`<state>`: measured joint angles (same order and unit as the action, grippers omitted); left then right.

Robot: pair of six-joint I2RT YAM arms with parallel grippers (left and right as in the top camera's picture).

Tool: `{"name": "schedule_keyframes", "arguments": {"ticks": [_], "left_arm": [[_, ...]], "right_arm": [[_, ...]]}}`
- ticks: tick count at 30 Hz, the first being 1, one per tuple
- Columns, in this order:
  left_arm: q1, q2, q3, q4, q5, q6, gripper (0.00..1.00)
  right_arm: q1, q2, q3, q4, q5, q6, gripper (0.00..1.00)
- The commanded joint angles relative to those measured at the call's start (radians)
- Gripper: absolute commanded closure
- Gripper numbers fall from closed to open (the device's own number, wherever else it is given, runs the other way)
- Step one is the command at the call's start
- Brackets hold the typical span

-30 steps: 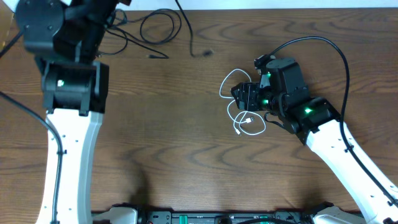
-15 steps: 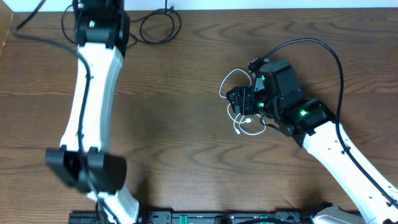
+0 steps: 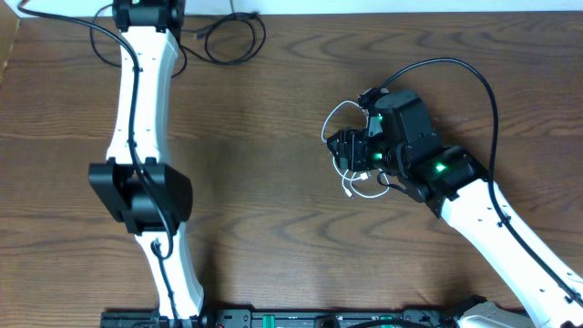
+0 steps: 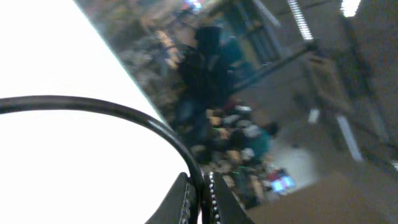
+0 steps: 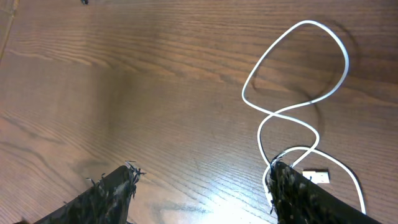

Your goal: Untangle cables

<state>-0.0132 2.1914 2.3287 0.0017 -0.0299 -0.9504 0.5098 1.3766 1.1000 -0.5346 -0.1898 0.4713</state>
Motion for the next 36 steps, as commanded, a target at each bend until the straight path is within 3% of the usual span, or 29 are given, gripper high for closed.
{"name": "schedule_keyframes", "arguments": {"ticks": [1,5,6,9,10,18,24,29,36], "left_arm": [[0.072,0.061,0.026,-0.003,-0.035,0.096,0.92],[0.148,0.117,0.026,-0.026,-0.122,0.205,0.90],[0.171,0.133,0.026,-0.033,-0.133,0.242,0.78],[0.240,0.188,0.026,-0.077,-0.140,0.311,0.20],[0.258,0.204,0.026,-0.088,-0.140,0.332,0.08],[0.371,0.279,0.025,-0.257,-0.150,0.604,0.07],[0.398,0.242,0.025,-0.294,-0.137,0.621,0.07],[0.380,0.217,0.025,-0.333,-0.019,0.621,0.06],[0.353,0.216,0.019,-0.548,-0.041,0.621,0.06]], "right_arm": [[0.010,0.005,-0.001,-0.005,-0.003,0.015,0.33],[0.010,0.005,-0.001,-0.036,-0.003,0.015,0.33],[0.010,0.005,-0.001,-0.046,-0.004,0.016,0.34],[0.010,0.005,-0.001,-0.075,-0.003,0.031,0.34],[0.010,0.005,-0.001,-0.077,-0.003,0.033,0.34],[0.010,0.005,-0.001,-0.069,0.004,0.032,0.29],[0.010,0.005,-0.001,-0.069,0.004,0.033,0.25],[0.010,0.005,-0.001,-0.087,0.004,0.033,0.24],[0.010,0.005,-0.001,-0.152,0.003,0.032,0.22]]}}
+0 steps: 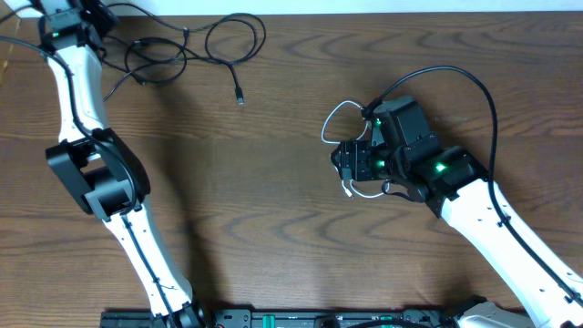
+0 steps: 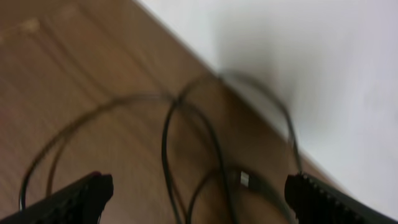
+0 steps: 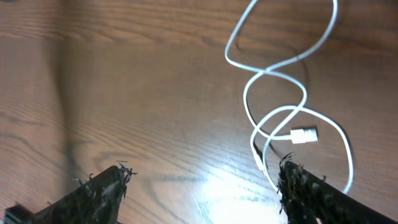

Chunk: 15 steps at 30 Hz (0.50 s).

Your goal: Untangle cables

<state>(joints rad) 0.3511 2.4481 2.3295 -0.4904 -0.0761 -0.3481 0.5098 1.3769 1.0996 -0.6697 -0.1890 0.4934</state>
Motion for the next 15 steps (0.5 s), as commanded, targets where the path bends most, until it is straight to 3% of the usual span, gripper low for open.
{"name": "schedule_keyframes", "arguments": {"ticks": [1,2,3,8,12,15], "left_arm": [[-0.014,-0.041,0.019,-0.077,0.005,0.018,0.06],[-0.016,-0.042,0.019,-0.101,0.006,0.019,0.06],[-0.018,-0.046,0.019,-0.127,0.015,0.019,0.06],[-0.035,-0.093,0.019,-0.243,0.210,-0.006,0.06],[-0.056,-0.140,0.019,-0.289,0.532,-0.160,0.06],[-0.092,-0.168,0.019,-0.306,0.809,-0.192,0.06]], "right_arm": [[0.010,0.004,0.000,-0.024,0.003,0.010,0.14],[0.010,0.004,0.000,-0.033,0.003,0.010,0.03],[0.010,0.004,0.000,-0.043,0.003,0.008,0.01],[0.006,0.004,0.000,-0.093,0.051,0.008,0.01],[-0.024,0.004,0.000,-0.154,0.117,0.023,0.01],[-0.078,0.004,0.000,-0.197,0.127,0.057,0.01]]}}
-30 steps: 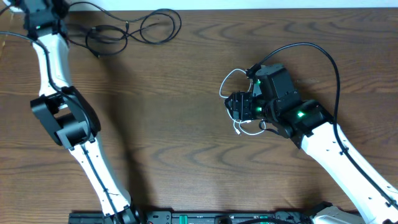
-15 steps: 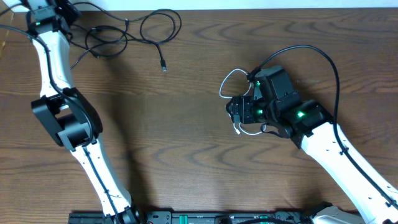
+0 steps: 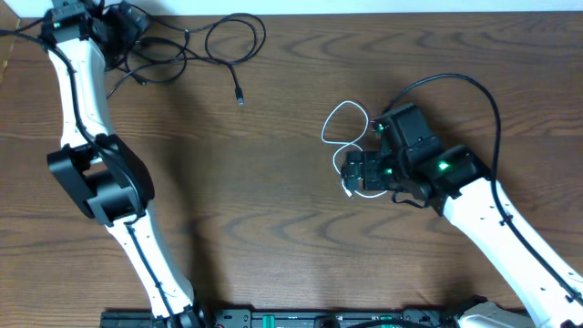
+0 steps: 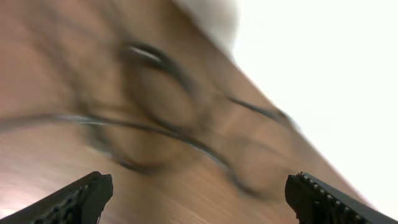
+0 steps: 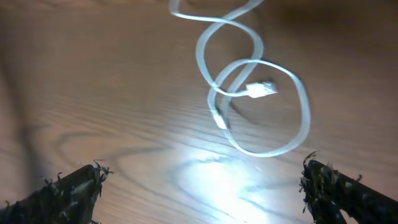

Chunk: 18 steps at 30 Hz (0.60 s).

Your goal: Untangle cables

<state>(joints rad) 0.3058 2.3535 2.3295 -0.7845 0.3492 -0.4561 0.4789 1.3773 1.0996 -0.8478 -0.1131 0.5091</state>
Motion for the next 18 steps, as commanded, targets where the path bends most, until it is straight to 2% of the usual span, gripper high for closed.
{"name": "schedule_keyframes", "arguments": {"ticks": [1,5,10,14,18], "left_arm": [[-0.063,-0.079,0.019,-0.023,0.436,-0.084,0.06],[-0.164,-0.085,0.019,-0.114,0.510,-0.074,0.06],[-0.320,-0.085,0.018,-0.257,0.466,0.072,0.06],[-0.450,-0.085,0.018,-0.391,0.263,0.127,0.06],[-0.573,-0.085,0.018,-0.494,-0.013,0.135,0.06]], "right_arm": [[-0.066,0.004,0.000,-0.028,0.051,0.046,0.01],[-0.155,0.004,0.000,-0.080,0.051,0.044,0.01],[-0.274,0.004,0.000,-0.149,0.060,0.035,0.01],[-0.381,0.004,0.000,-0.203,0.065,0.005,0.01],[-0.481,0.004,0.000,-0.232,0.134,0.006,0.01]]}}
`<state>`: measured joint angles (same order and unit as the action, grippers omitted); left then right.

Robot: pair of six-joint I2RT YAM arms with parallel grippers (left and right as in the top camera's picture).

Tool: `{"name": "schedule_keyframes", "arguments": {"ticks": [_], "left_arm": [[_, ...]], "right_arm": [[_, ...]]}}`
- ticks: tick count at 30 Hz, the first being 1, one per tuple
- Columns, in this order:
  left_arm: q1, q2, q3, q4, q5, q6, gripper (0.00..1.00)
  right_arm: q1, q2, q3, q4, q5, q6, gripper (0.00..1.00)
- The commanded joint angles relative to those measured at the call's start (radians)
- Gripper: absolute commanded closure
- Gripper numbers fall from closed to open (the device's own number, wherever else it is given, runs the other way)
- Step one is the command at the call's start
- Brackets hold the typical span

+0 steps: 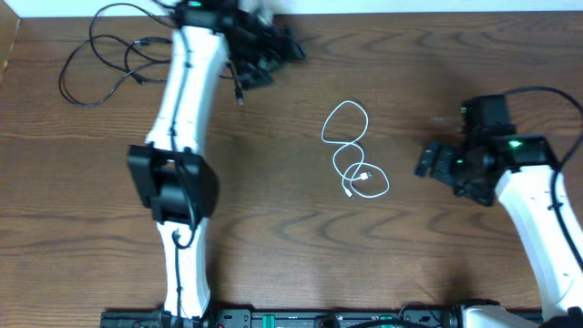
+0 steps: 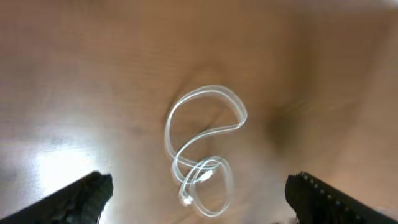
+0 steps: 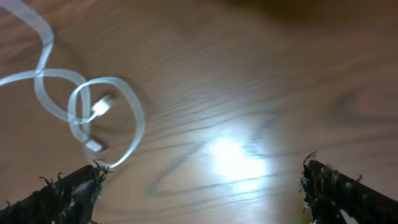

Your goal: Untangle cables

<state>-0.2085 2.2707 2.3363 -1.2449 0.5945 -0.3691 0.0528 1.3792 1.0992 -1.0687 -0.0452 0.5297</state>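
A white cable (image 1: pixel 354 151) lies in loose loops on the middle of the wooden table, apart from both grippers. It also shows in the left wrist view as the white cable (image 2: pixel 202 149) and at the left of the right wrist view as the white cable (image 3: pixel 81 106). A black cable (image 1: pixel 100 64) sprawls at the far left; one end (image 1: pixel 239 95) lies by the left arm. My left gripper (image 1: pixel 271 53), blurred, hovers at the far middle, open (image 2: pixel 199 182) and empty. My right gripper (image 1: pixel 428 164) is right of the white cable, open (image 3: pixel 200 168) and empty.
The table's far edge (image 1: pixel 383 13) runs just behind the left gripper. The left arm (image 1: pixel 178 164) stretches from the near edge across the left half. The right arm (image 1: pixel 537 210) comes in from the near right corner.
My left gripper has moved from the far left corner over the black cable to the far middle, facing the white cable. My right gripper has moved right, off the white cable.
At first my left gripper was shut on the black cable at the far edge, and my right was open on the white cable. Then the left stood open at the far left with the black cable spread there. Now both cables lie apart and both grippers are empty.
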Motion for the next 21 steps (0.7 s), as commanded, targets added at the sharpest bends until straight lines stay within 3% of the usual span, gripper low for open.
{"name": "schedule_keyframes", "arguments": {"ticks": [1,4,8,13,16,21], "left_arm": [[-0.085,-0.002,0.011,-0.042,-0.319,0.048,0.06],[-0.152,-0.002,0.011,-0.058,-0.462,0.048,0.06],[-0.214,-0.002,0.011,-0.060,-0.530,0.048,0.06],[-0.235,-0.002,0.011,-0.059,-0.547,0.048,0.06],[-0.218,-0.002,0.011,-0.060,-0.683,0.046,0.06],[-0.178,-0.002,0.000,-0.061,-0.618,0.013,0.06]], "right_arm": [[-0.076,0.002,0.000,-0.015,0.089,-0.015,0.01],[-0.115,0.002,0.000,-0.035,0.142,-0.015,0.01],[-0.157,0.002,0.000,-0.050,0.158,-0.013,0.01],[-0.242,0.002,0.000,-0.044,0.156,-0.011,0.01],[-0.337,0.002,0.000,-0.052,0.159,-0.011,0.01],[-0.429,0.002,0.000,-0.061,0.158,-0.011,0.01]]}}
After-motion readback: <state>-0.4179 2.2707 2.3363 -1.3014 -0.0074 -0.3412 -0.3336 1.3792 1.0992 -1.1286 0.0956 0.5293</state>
